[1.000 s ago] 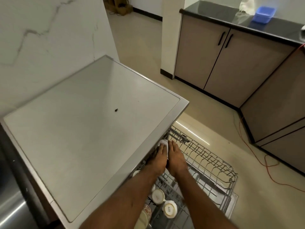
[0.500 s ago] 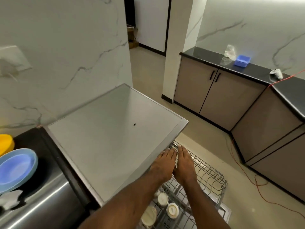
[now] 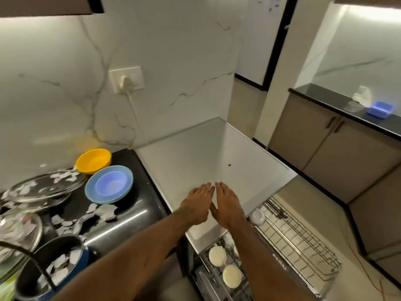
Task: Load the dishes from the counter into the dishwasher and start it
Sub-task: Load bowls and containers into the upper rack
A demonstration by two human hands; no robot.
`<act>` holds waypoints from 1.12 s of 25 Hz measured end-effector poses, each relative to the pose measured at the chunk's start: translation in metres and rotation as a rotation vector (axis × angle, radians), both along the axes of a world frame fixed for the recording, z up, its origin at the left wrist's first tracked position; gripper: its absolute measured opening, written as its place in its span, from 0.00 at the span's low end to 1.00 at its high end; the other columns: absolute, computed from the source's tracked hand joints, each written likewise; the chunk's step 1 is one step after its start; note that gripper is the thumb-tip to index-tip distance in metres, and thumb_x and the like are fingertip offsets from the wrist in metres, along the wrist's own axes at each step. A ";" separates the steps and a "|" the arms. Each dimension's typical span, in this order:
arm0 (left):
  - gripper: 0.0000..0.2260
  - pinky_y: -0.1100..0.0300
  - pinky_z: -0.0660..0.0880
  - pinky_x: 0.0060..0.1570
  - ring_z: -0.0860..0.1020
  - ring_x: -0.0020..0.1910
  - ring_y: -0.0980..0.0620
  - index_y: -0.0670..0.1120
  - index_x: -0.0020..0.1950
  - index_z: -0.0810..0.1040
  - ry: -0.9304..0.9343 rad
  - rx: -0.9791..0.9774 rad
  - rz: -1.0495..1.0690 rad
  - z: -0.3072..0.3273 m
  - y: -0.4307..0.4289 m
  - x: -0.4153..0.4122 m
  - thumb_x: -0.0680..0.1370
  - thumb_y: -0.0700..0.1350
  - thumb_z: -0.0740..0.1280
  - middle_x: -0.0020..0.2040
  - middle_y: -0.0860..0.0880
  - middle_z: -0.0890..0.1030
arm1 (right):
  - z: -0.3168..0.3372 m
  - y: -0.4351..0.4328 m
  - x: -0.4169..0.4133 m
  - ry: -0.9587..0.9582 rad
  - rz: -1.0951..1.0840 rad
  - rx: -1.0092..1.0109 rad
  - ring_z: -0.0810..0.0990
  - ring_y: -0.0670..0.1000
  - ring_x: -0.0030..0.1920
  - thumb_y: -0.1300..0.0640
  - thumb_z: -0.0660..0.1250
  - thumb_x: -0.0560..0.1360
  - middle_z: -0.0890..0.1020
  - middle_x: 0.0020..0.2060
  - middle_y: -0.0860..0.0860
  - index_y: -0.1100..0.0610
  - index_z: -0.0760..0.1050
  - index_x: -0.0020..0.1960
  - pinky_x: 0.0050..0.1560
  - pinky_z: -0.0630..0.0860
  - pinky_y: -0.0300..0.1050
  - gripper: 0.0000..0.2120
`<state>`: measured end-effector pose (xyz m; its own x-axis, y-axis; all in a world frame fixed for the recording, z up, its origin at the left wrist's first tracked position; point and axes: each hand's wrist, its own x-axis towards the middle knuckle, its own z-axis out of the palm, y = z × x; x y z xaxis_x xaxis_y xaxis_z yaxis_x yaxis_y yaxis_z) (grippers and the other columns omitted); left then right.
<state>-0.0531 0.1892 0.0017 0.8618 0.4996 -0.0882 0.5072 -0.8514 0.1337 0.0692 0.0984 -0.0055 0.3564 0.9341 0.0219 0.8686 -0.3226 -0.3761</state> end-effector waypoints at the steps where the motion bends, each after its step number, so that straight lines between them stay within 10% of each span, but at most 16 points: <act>1: 0.40 0.50 0.50 0.81 0.50 0.83 0.45 0.42 0.84 0.47 -0.006 0.012 0.042 0.002 0.011 -0.025 0.80 0.44 0.67 0.84 0.43 0.48 | 0.001 0.013 -0.020 -0.013 0.058 -0.004 0.57 0.56 0.83 0.46 0.61 0.84 0.60 0.82 0.58 0.60 0.53 0.84 0.82 0.53 0.51 0.35; 13: 0.35 0.46 0.56 0.78 0.54 0.82 0.40 0.42 0.83 0.54 0.108 -0.059 0.451 0.017 0.115 -0.248 0.80 0.48 0.67 0.84 0.41 0.51 | -0.003 0.111 -0.206 -0.070 0.391 -0.339 0.59 0.56 0.82 0.47 0.70 0.80 0.57 0.83 0.58 0.59 0.51 0.84 0.81 0.57 0.50 0.43; 28: 0.30 0.46 0.69 0.68 0.72 0.69 0.46 0.45 0.69 0.77 0.182 -0.252 0.518 -0.002 0.175 -0.281 0.82 0.67 0.54 0.71 0.47 0.76 | -0.026 0.122 -0.228 -0.029 0.249 -0.637 0.61 0.59 0.81 0.61 0.79 0.73 0.48 0.85 0.52 0.56 0.51 0.85 0.76 0.68 0.59 0.50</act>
